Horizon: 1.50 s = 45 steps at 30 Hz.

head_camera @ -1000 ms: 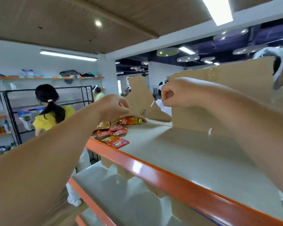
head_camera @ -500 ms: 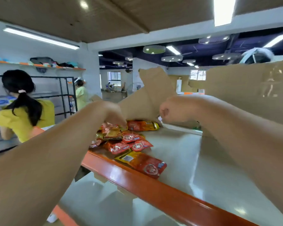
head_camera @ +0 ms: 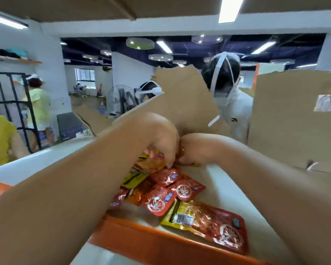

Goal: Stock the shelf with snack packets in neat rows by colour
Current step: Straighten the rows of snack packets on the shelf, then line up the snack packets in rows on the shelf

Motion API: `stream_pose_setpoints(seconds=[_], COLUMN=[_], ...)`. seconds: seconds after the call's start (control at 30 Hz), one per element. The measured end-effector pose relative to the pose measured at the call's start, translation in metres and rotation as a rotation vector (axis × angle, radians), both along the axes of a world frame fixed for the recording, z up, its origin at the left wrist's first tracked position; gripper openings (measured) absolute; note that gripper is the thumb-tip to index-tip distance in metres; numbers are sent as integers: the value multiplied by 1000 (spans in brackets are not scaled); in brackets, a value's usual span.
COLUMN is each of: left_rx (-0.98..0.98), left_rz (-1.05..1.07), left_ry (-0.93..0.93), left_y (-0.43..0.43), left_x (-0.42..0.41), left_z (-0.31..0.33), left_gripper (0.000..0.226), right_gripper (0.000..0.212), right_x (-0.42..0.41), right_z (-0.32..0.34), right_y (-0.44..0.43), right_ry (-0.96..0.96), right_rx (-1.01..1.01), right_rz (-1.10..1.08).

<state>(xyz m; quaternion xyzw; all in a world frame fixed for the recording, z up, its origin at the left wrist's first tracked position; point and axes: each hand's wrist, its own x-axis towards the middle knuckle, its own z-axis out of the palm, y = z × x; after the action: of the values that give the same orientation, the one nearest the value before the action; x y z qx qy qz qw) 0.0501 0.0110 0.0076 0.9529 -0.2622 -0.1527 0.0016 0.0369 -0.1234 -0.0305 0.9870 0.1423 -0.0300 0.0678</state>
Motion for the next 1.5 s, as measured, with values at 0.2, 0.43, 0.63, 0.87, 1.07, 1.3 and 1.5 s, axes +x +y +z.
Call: stream_pose_setpoints(seconds=[0.2, 0.43, 0.63, 0.87, 1.07, 1.3, 1.5], left_rx=[-61, 18, -14, -25, -5, 18, -41], left_rz=[-148, -191, -217, -232, -212, -240, -278], left_ry=[62, 59, -17, -72, -59, -57, -148], left_y=[-24, 6, 5, 2, 1, -3, -6], left_x=[11, 13, 13, 5, 6, 5, 3], left_z=[-9, -2, -9, -12, -12, -11, -13], left_gripper=[60, 71, 72, 74, 72, 71, 54], right_gripper=[33, 43, 31, 16, 51, 54, 40], right_x=[-27, -22, -30, -36, -38, -34, -39], right_z=[23, 22, 37, 36, 30, 26, 37], right_y=[-45, -41, -48, -75, -67, -60, -59], right_ry=[154, 182, 168, 220, 275, 280, 227], right_rx=[-195, -175, -79, -94, 71, 29, -13], right_rz=[-184, -264, -391, -554, -511, -535, -512])
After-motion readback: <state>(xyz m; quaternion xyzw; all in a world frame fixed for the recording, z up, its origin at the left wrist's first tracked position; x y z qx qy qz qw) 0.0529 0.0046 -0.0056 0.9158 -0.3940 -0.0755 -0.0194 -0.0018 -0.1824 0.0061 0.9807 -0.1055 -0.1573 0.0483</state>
